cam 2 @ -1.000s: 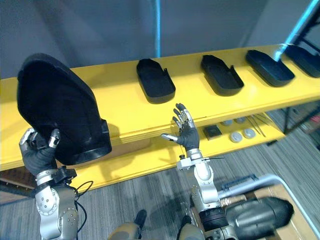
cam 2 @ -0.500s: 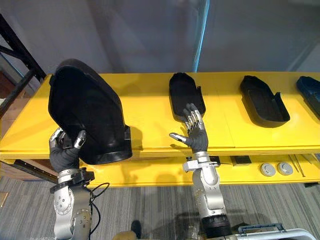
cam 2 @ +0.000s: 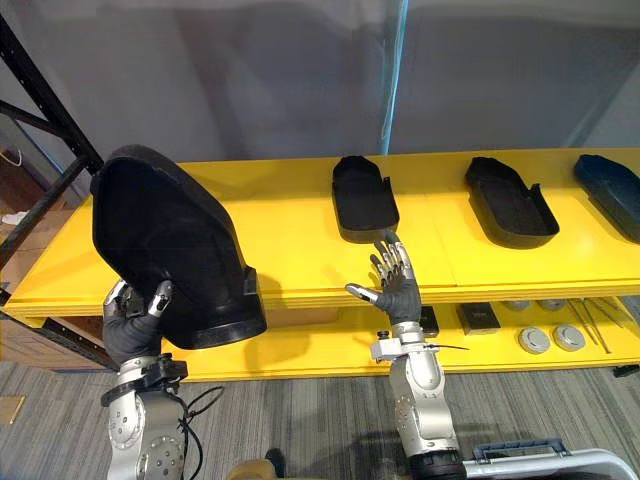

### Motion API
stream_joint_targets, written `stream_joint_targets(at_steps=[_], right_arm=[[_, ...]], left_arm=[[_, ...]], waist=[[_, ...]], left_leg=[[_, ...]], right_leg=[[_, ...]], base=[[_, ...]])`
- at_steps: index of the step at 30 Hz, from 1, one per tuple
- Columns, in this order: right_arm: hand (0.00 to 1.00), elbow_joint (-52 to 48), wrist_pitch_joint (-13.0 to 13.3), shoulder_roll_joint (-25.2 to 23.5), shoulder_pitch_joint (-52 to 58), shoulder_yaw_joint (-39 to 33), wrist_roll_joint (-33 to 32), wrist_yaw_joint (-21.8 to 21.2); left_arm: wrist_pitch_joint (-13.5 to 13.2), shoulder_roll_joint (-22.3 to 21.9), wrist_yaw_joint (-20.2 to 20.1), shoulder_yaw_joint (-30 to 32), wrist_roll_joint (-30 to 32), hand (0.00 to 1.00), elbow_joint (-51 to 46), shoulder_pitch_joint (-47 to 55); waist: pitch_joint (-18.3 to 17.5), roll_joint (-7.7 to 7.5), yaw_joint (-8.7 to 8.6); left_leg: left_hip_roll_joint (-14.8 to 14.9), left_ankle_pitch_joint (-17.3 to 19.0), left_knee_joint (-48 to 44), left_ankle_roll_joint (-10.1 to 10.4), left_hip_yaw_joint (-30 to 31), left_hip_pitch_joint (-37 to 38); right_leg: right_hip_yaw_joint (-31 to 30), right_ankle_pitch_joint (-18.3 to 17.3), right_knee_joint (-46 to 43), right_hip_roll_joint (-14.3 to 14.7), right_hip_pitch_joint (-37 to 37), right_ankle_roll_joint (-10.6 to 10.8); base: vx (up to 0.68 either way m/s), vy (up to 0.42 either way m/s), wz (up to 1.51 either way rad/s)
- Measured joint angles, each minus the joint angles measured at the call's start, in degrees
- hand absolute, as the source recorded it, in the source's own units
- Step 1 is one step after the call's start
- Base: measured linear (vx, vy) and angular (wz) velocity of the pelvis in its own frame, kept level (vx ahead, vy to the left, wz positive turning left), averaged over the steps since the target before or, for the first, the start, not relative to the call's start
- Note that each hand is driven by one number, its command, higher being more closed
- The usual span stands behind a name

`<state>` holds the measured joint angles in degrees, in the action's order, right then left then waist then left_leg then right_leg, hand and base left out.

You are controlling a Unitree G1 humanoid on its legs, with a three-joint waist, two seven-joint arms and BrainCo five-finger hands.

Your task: Walk over and take plastic housings, then place them on the shelf

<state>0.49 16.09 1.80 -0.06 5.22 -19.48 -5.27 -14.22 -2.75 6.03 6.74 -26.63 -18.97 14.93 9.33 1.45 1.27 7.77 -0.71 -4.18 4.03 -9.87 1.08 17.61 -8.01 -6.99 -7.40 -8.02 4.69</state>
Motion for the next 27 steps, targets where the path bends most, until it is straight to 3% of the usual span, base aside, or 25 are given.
stream_joint_targets(at_steps=[3, 5, 7, 9, 12, 14, 20, 22, 24, 27], right_arm=[[0.0, 0.0, 0.3, 0.3, 0.2, -0.6, 0.0, 0.4], [0.0, 0.0, 1.6, 0.1, 0.3, -1.3, -0.7, 0.8], [0.0, 0.0, 1.6, -0.3, 0.4, -1.2, -0.6, 1.6], [0.0, 0.0, 1.6, -1.3, 0.4, -1.2, -0.6, 1.6], [0.0, -0.1, 1.6, -4.5, 0.4, -1.1, -0.4, 0.2], [0.0, -0.4, 1.6, -4.5, 0.4, -1.0, 0.0, -0.2], [0.0, -3.5, 1.6, -2.9, 1.1, -1.0, 0.1, -2.5], [0.0, -3.2, 1.6, -2.0, 1.3, -1.1, 0.2, -3.5], [0.0, -1.3, 2.4, -0.5, 1.2, -1.5, 0.1, -3.6], [0.0, 0.1, 2.9, 0.5, 1.0, -2.3, 0.0, -3.8]], left_arm=[[-0.1, 0.1, -0.3, -0.2, 0.2, 1.0, 1.0, -0.6], [0.1, 0.2, -0.7, -0.1, 0.7, 1.0, 2.0, -2.1], [0.7, 0.2, -1.2, 0.0, 0.9, 1.0, 2.0, -3.7], [0.9, 0.5, -1.8, 0.4, 2.8, 1.0, 1.7, -5.0], [2.6, 3.7, -1.9, 2.0, 3.1, 1.0, 1.3, -7.3], [3.2, 3.7, -1.5, 2.1, 3.0, 1.0, 0.9, -7.6], [4.0, 2.1, 0.2, -0.5, 2.2, 1.0, 0.0, -5.3], [4.0, 2.2, 0.5, -1.3, 2.1, 1.0, 0.1, -4.2], [3.8, 1.5, 0.6, -1.3, 1.8, 1.0, 0.4, -3.5], [3.8, 0.8, 0.6, -0.5, 1.8, 1.0, 0.5, -2.9]], waist=[[-0.2, -0.17, -1.49], [-0.4, -0.67, -1.89], [-0.4, -0.83, -2.03], [-0.6, -1.01, -2.03], [-0.6, -1.87, -2.32], [-0.4, -2.13, -2.29], [-0.3, -2.05, -2.25], [-0.2, -2.17, -2.08], [0.7, -0.92, -1.65], [1.0, -0.59, -1.5]], left_leg=[[-2.8, -0.4, 2.5, 0.8, -1.4, 1.8], [-5.5, -0.3, 4.0, 0.0, -3.1, 3.1], [-6.5, 0.0, 3.7, -1.0, -3.8, 3.1], [-6.1, 0.1, 3.7, -1.4, -4.9, 3.1], [-4.2, 0.3, 3.9, -1.6, -6.9, 2.1], [-3.9, 0.3, 4.0, -1.6, -7.7, 1.9], [-4.3, -0.3, 7.8, -0.6, -6.4, 2.9], [-4.3, 0.0, 5.5, -0.7, -5.8, 1.9], [-2.4, 3.7, -4.1, -0.5, -4.5, -1.9], [-1.1, 4.3, -6.6, -0.6, -4.4, -2.2]], right_leg=[[-1.5, -0.6, -3.3, -3.2, 2.0, 1.6], [-3.2, -1.1, -7.1, -6.5, 4.0, 2.9], [-3.7, -0.3, -9.2, -7.4, 5.1, 2.9], [-3.8, 1.5, -8.8, -7.0, 6.1, 2.0], [-5.2, 7.9, 0.1, -3.7, 4.7, 2.0], [-5.5, 9.0, 1.4, -3.3, 4.6, 2.0], [-4.6, 8.3, 4.4, -2.8, 2.8, 1.5], [-3.5, 6.3, 4.6, -3.0, 2.3, 1.6], [-3.0, 5.9, 4.4, -2.3, 1.4, 1.8], [-3.3, 5.3, 4.4, -2.2, 0.5, 1.5]], base=[[0.02, 0.125, -0.2], [0.07, 0.173, -0.28], [0.08, 0.103, -0.14], [0.05, 0.082, -0.3], [0.04, 0.046, -0.42], [0.01, 0.031, -0.19], [0.0, 0.008, 0.05], [0.03, -0.042, 0.22], [0.02, -0.059, 0.14], [0.02, -0.027, -0.06]])
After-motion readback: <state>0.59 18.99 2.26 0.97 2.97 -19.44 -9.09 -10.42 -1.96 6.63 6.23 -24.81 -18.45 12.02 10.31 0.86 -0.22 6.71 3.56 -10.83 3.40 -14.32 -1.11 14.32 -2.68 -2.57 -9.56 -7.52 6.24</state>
